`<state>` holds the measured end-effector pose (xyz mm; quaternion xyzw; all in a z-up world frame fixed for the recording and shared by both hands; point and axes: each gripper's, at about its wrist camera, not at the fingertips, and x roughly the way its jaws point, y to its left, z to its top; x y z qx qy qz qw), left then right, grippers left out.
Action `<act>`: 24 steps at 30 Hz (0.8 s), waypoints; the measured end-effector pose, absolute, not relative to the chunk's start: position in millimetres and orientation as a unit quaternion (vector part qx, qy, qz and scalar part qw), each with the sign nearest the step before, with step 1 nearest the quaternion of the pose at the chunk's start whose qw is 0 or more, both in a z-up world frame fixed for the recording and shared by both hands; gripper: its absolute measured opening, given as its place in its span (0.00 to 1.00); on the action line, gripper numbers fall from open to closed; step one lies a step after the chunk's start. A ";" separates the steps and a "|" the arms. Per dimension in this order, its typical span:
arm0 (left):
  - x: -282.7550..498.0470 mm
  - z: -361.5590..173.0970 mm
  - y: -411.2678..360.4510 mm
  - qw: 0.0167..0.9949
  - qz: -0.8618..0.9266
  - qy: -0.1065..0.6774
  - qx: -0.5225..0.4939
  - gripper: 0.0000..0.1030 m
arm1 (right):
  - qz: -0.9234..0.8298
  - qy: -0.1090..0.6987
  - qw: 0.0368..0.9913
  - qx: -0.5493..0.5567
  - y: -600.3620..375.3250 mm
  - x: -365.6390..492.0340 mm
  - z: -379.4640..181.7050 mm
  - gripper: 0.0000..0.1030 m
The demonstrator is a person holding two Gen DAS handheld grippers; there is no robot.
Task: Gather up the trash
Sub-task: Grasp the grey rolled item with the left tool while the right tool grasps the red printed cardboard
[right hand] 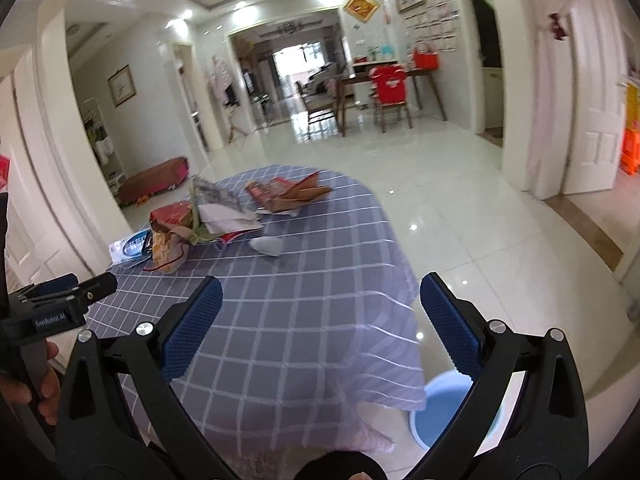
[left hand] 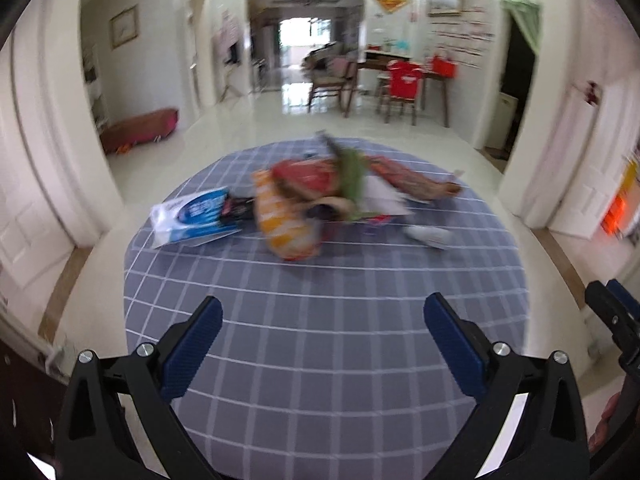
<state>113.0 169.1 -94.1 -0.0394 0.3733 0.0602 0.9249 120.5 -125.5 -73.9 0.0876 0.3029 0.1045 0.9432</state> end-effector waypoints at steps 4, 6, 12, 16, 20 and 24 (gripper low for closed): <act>133.1 -101.4 204.3 0.919 0.068 0.382 -0.072 0.96 | 0.125 0.310 0.939 0.082 -98.9 153.2 -79.6 0.94; 145.6 -103.9 215.6 0.918 0.066 0.382 -0.079 0.96 | 0.133 0.314 0.937 0.079 -87.6 169.8 -80.8 0.94; 169.5 -102.2 238.3 0.919 0.068 0.378 -0.090 0.96 | 0.160 0.324 0.929 0.078 -54.3 207.1 -86.1 0.94; 181.1 -100.0 247.5 0.921 0.063 0.375 -0.089 0.96 | 0.163 0.325 0.929 0.072 -40.4 222.5 -90.1 0.94; 198.4 -94.2 248.6 0.924 0.035 0.368 -0.094 0.95 | 0.140 0.324 0.933 0.069 -38.8 241.6 -91.8 0.94; 228.5 -92.3 243.7 0.923 0.008 0.373 -0.091 0.95 | 0.117 0.331 0.933 0.082 -49.3 259.0 -95.4 0.94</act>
